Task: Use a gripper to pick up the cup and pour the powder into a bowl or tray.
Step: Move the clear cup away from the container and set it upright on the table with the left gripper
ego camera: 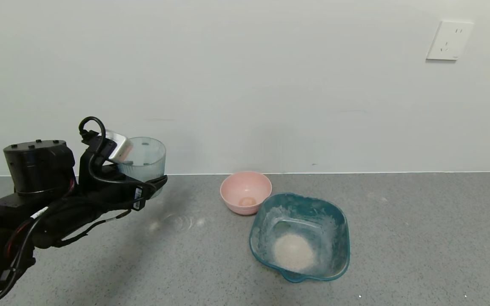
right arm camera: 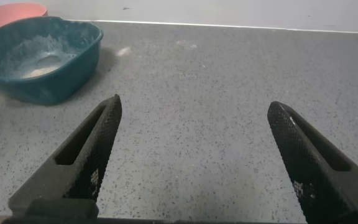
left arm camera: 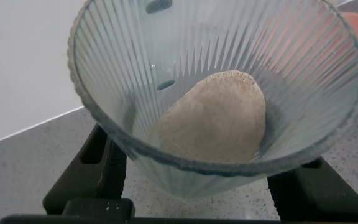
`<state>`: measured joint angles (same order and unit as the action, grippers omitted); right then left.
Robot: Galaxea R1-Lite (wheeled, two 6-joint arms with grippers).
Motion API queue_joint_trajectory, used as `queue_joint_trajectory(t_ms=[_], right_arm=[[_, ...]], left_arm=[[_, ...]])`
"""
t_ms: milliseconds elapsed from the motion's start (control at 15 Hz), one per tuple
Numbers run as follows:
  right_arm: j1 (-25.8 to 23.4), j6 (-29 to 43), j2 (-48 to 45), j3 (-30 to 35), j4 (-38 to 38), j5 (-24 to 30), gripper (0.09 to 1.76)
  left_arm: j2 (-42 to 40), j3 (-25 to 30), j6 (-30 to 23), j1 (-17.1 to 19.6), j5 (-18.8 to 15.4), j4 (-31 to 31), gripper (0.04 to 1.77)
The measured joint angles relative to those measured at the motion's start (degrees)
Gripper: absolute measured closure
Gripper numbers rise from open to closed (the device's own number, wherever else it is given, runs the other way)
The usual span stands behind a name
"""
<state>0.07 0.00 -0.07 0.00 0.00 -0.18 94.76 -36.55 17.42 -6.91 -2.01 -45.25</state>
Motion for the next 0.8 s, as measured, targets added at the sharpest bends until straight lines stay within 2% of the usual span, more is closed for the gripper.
queue_joint_trajectory(t_ms=[267, 667, 800], right_arm=[[0.0, 0.0, 0.0, 0.0, 0.0, 0.0, 0.14], [0.0, 0.0, 0.0, 0.0, 0.0, 0.0, 0.14], [0.0, 0.0, 0.0, 0.0, 0.0, 0.0, 0.14]], left_arm=[[2.5, 2.5, -8.1, 2.3, -4.3, -6.9, 0.54], [12.2, 4.7, -13.6, 2.8, -5.6, -23.2, 0.54], [16.1, 4.8, -14.5, 2.7, -5.8, -26.1, 0.54]])
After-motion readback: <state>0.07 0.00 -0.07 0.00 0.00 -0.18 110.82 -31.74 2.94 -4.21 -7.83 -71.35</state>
